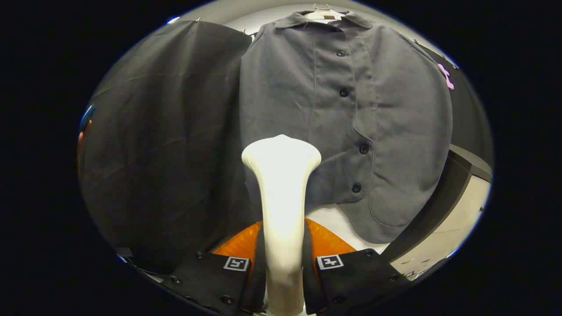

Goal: Iron the clothes twice with a garment steamer, once on the left side and once on the right side.

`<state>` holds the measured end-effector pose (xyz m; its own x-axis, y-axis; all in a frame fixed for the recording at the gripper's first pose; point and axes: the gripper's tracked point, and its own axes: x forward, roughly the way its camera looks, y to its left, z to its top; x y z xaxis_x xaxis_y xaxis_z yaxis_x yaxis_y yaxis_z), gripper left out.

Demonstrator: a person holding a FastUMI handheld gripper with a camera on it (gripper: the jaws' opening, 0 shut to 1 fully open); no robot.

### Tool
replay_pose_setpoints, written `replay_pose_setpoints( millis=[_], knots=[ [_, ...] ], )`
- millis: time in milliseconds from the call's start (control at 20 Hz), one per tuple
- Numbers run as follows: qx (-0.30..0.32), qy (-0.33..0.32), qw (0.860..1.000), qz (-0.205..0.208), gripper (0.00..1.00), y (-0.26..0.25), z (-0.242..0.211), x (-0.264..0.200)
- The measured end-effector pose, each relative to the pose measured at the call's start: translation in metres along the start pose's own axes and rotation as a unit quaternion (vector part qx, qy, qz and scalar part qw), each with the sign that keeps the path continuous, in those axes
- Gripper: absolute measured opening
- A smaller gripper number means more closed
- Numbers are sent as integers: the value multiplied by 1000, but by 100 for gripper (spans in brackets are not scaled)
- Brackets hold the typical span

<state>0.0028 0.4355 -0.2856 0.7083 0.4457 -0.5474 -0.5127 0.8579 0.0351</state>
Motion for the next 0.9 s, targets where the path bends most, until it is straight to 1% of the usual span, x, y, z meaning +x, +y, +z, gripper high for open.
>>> replay_pose_setpoints(
  millis=[100, 200, 300, 450, 650, 900],
  knots=[
    [7, -15, 1000, 2, 42, 1, 15, -13],
    [16, -41, 999, 3, 42, -2, 41, -31],
    [22, -67, 997, 5, 42, -8, 65, -51],
    [26, -98, 995, 9, 42, -23, 90, -73],
    [24, -139, 990, -1, 42, -52, 115, -97],
    [37, -163, 986, -19, 42, -93, 128, -126]
  ],
)
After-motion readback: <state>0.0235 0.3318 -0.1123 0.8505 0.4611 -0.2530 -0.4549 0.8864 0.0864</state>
